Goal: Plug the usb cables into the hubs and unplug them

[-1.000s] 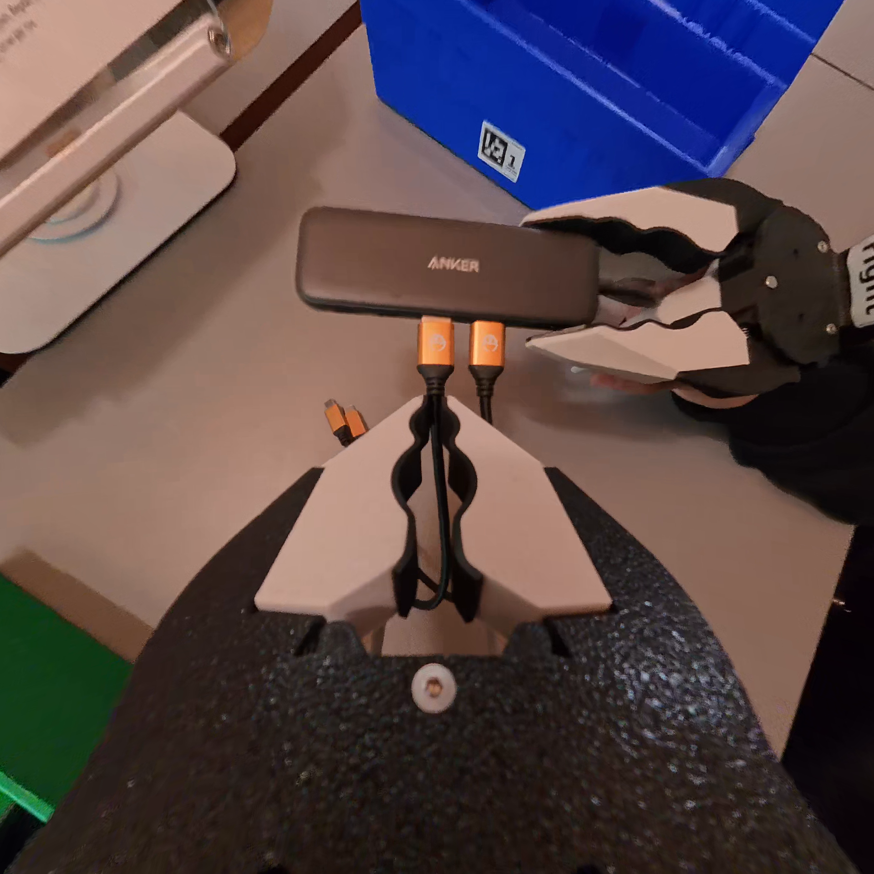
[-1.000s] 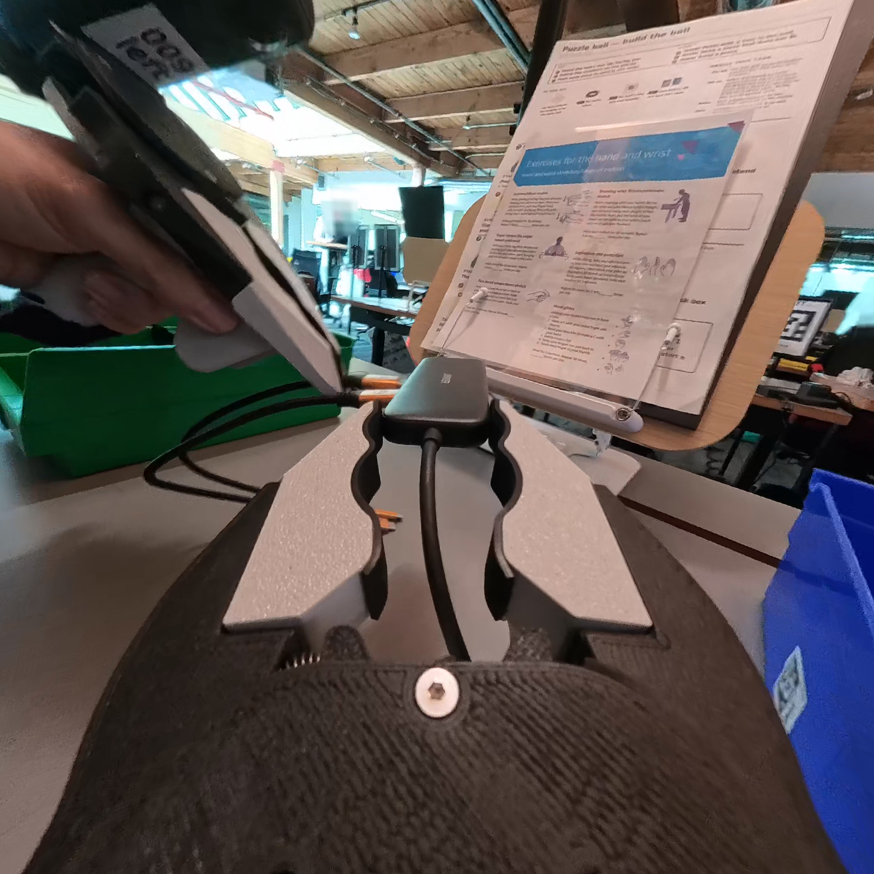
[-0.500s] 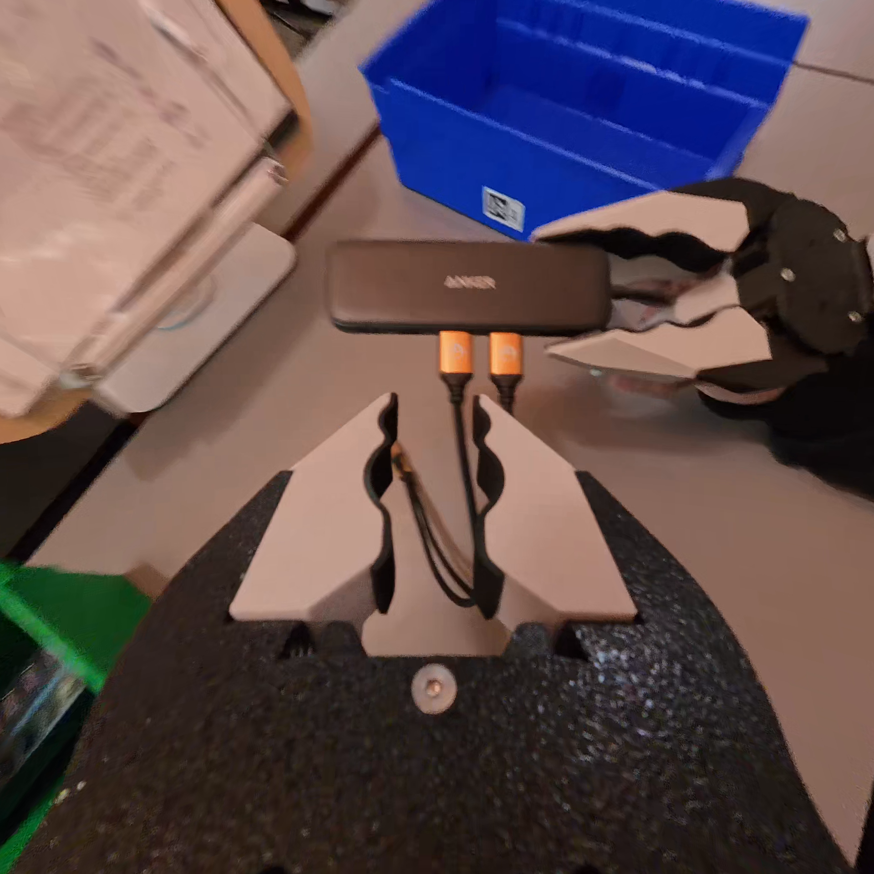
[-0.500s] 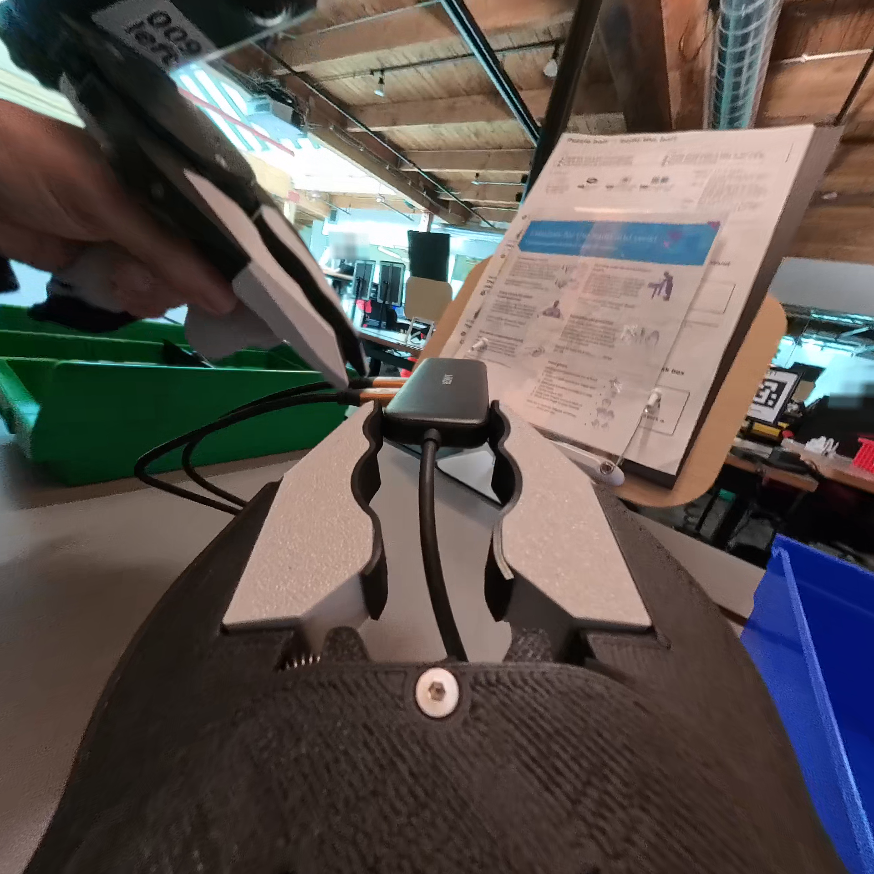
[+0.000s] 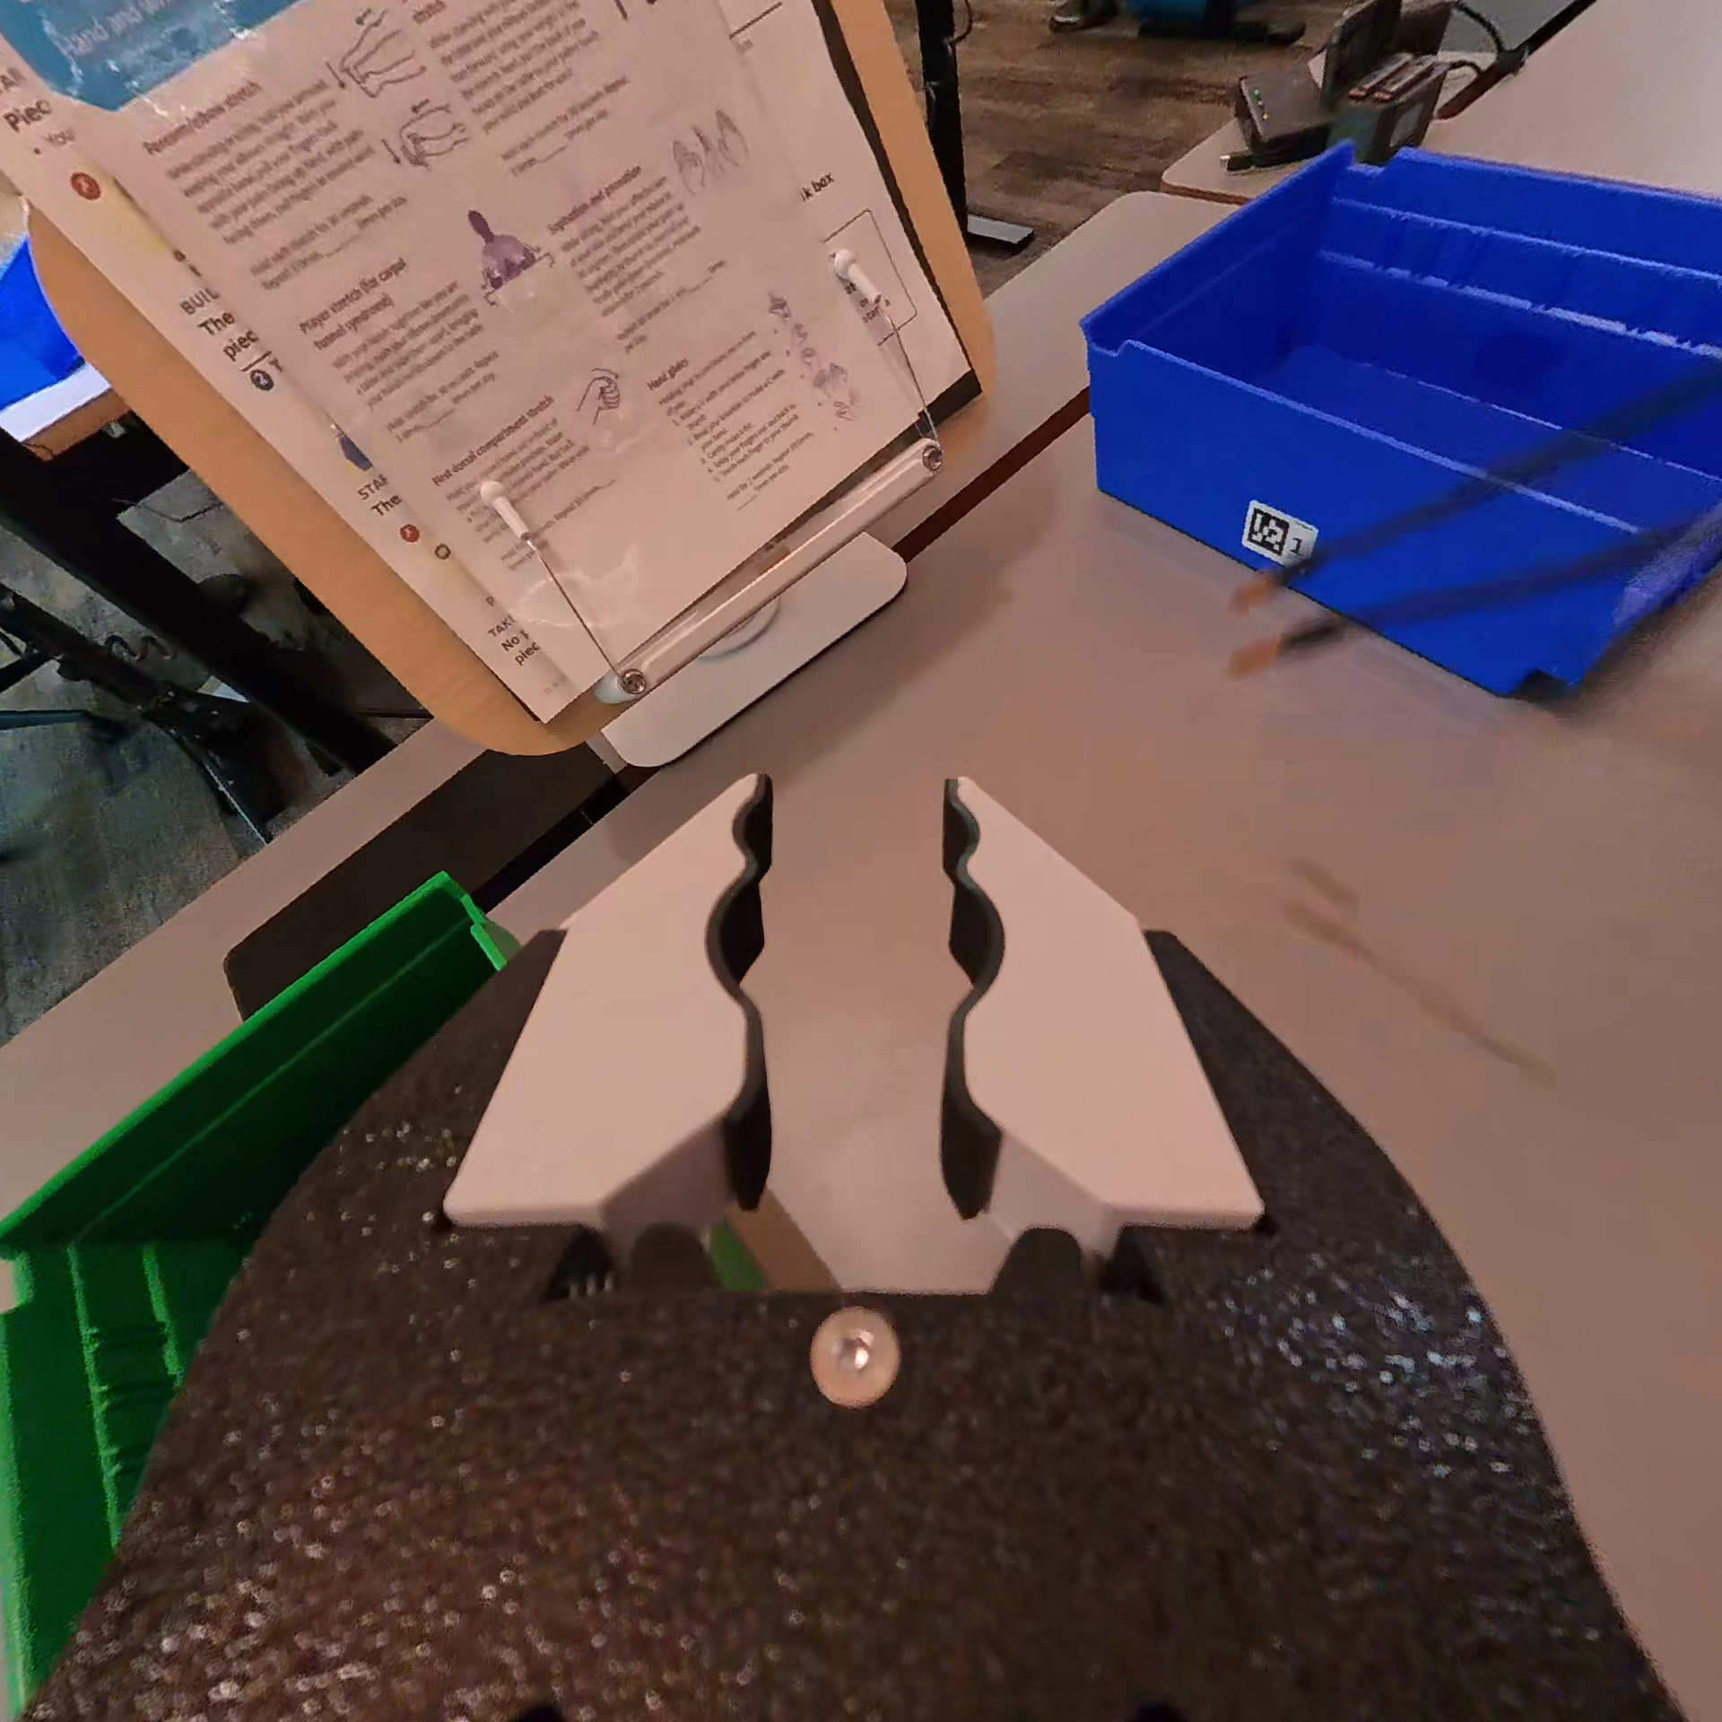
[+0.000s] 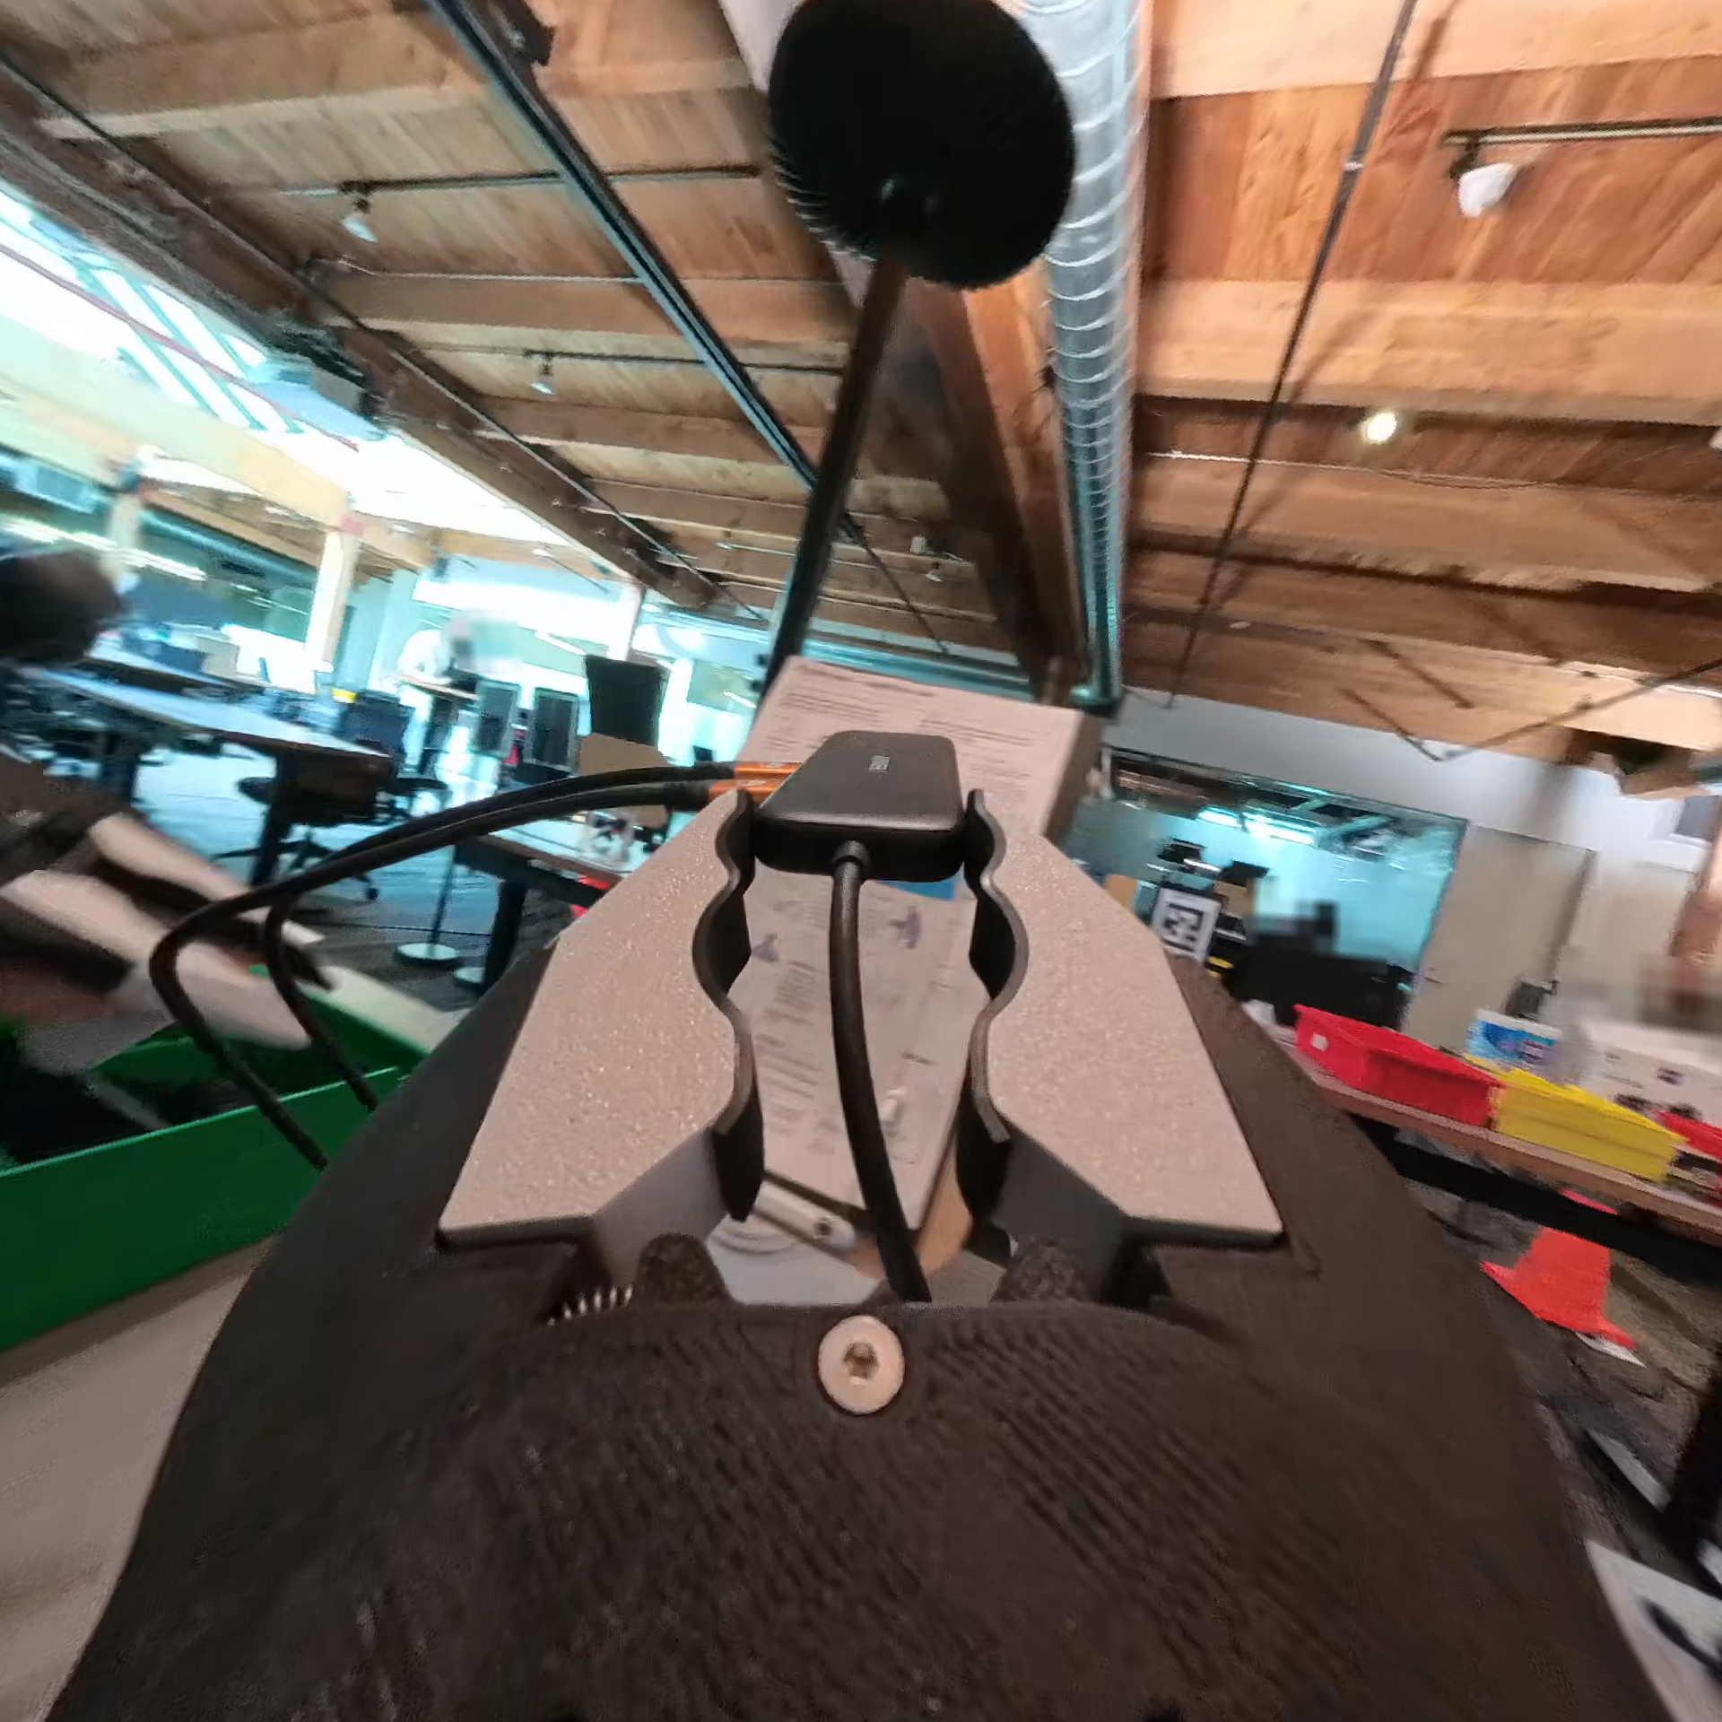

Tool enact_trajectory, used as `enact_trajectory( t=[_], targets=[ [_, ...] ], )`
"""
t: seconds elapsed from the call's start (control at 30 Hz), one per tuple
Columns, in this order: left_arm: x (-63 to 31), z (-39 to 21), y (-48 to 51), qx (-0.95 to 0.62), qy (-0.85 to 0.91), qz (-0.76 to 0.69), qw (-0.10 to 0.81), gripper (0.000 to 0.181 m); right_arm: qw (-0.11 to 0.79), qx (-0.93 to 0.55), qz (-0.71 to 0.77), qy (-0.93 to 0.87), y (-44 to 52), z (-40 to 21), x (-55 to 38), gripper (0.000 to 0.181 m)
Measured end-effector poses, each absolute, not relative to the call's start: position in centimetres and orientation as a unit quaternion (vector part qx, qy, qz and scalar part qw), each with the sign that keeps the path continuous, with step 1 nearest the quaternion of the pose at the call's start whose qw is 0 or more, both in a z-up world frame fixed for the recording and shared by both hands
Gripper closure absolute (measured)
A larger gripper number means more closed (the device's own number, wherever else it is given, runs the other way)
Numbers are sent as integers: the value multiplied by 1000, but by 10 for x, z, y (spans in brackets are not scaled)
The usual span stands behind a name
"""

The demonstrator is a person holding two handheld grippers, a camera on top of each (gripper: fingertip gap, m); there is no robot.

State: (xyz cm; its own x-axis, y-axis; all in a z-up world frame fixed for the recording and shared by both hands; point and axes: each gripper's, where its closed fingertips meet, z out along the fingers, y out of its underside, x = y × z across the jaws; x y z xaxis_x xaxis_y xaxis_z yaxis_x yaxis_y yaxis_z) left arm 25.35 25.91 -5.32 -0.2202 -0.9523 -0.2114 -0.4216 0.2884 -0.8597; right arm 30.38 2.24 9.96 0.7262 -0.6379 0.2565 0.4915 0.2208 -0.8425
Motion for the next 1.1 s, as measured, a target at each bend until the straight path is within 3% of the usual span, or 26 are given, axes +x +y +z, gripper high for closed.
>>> enact_trajectory(
  t=[0.2,0.47,0.67,0.9,0.97,1.1],
  targets=[
    [255,-57,254,-465,721,-334,390,146,632,-569,-510,129,-46,116,378,138],
    [258,-68,248,-452,740,-331,372,146,352,-747,-556,93,-67,17,458,137],
    [259,-75,246,-449,751,-316,367,145,347,-830,-425,99,-21,-55,462,137],
    [258,-76,244,-442,756,-314,365,145,296,-902,-250,192,-37,-133,475,137],
    [259,-75,244,-443,756,-317,364,145,257,-917,-256,168,-48,-143,480,137],
    [259,-76,244,-441,758,-316,362,145,127,-943,-298,77,-75,-161,492,160]
  ],
)
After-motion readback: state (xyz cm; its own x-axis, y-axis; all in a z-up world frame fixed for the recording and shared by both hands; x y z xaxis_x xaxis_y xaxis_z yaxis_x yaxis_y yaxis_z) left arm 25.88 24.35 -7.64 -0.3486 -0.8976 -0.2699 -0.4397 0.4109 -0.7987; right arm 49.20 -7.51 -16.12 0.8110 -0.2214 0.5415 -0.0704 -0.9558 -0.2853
